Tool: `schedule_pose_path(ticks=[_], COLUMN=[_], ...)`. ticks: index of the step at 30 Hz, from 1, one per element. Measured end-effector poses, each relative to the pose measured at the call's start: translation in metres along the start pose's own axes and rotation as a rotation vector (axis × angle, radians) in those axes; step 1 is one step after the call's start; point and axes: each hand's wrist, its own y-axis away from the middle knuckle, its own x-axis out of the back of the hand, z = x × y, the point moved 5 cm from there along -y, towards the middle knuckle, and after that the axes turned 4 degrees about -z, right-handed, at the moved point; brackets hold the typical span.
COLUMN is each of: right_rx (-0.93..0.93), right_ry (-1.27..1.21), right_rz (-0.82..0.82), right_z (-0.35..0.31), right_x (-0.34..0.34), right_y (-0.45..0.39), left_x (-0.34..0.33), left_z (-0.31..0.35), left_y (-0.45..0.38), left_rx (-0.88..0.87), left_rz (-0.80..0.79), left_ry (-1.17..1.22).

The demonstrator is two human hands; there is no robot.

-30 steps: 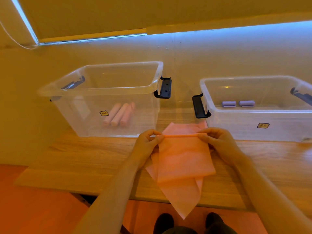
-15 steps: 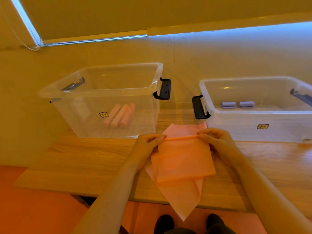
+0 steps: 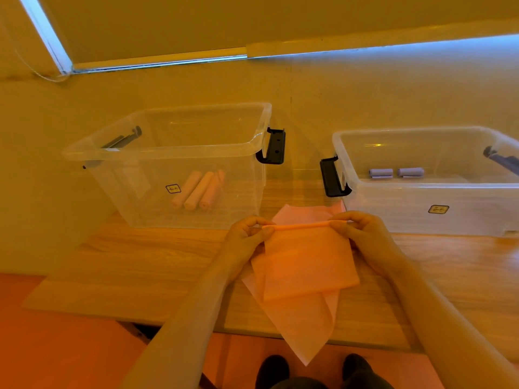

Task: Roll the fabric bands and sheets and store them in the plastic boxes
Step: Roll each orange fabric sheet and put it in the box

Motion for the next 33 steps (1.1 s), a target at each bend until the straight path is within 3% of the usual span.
schedule_pose_path(ticks=[8, 25, 33], right_rx=[-0.016, -0.027, -0.028], right_ry=[-0.058, -0.004, -0.074], right_rz=[-0.034, -0.015, -0.013], right_z=[0.0032, -0.0006, 0.0028], right_x=[0.0022, -0.0022, -0.0017], right_y=[0.0006, 0.0001, -0.0002], left_x=[-0.0008, 0.0013, -0.0005], left_z=[-0.0035, 0.0031, 0.0023], left_y=[0.0014, 0.0027, 0.005], left_rx=[0.042, 0.036, 0.043], left_rz=[-0.013, 0.034, 0.0], left_ry=[0.118, -0.088, 0.042])
